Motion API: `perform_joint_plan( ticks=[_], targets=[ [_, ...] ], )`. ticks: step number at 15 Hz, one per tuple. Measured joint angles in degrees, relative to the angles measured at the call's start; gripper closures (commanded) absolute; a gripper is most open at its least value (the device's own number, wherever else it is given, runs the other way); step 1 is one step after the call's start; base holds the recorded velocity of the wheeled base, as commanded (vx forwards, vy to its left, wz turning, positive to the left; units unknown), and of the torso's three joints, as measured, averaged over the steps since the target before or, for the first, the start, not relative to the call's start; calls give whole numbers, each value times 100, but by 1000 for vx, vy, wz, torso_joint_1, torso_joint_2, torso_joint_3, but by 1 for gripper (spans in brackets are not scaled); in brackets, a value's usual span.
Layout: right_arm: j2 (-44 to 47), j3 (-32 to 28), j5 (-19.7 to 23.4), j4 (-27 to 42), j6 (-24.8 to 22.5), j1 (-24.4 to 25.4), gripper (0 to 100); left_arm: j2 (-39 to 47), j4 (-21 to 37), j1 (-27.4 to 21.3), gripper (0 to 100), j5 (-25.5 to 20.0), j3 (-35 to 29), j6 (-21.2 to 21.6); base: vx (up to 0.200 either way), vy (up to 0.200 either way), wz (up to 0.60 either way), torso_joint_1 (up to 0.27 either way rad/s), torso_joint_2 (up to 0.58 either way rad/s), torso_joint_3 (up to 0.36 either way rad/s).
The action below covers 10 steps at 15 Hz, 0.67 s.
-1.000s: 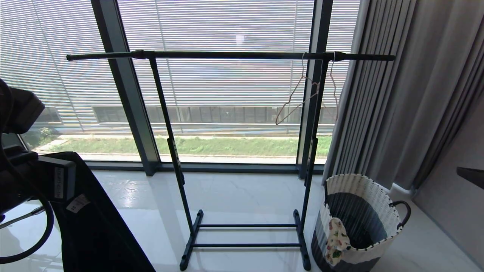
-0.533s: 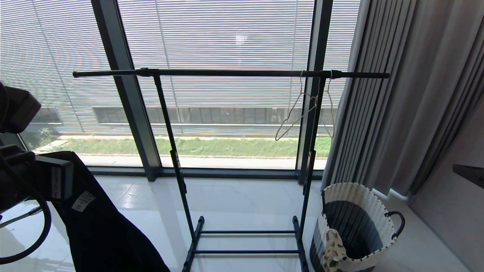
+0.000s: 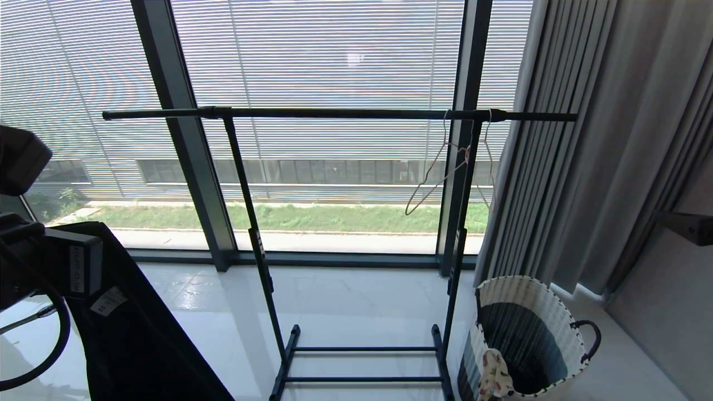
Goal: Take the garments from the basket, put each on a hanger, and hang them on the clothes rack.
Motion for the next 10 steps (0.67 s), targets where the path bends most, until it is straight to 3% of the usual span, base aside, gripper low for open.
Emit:
perform_joint_plan(
  ticks=[10],
  targets=[
    [529, -305, 16, 2, 218, -1, 0, 20, -4, 0, 100, -6, -16, 5, 200, 0, 0, 4, 3, 2]
  ],
)
